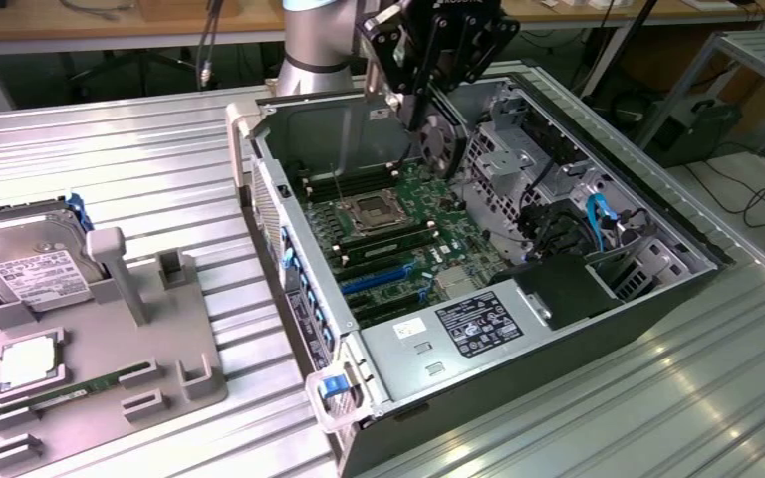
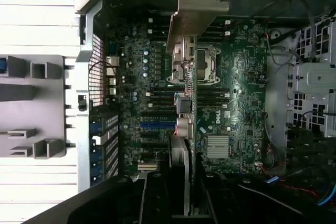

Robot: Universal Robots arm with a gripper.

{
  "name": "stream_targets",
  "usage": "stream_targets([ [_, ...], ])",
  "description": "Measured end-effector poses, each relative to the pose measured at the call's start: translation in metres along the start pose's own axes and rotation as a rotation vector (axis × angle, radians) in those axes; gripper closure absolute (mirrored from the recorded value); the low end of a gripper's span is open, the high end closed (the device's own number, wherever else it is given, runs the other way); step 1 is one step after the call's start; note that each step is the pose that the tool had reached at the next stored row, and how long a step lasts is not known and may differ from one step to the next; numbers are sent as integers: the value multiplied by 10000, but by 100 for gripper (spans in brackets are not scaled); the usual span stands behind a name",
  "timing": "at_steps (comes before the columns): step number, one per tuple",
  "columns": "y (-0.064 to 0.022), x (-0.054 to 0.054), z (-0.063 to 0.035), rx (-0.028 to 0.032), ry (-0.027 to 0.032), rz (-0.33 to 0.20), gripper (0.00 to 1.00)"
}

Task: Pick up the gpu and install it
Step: 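Pick up the gpu and move the gpu toward the slot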

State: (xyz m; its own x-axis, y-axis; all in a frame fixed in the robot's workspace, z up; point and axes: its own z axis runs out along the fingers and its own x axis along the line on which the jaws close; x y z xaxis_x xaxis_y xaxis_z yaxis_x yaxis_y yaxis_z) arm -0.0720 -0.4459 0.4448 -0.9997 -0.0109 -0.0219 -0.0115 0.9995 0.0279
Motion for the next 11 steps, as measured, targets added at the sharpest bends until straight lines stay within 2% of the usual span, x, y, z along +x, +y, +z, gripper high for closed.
stream_targets([
  [11,-2,-143,5,0,0,0,73],
])
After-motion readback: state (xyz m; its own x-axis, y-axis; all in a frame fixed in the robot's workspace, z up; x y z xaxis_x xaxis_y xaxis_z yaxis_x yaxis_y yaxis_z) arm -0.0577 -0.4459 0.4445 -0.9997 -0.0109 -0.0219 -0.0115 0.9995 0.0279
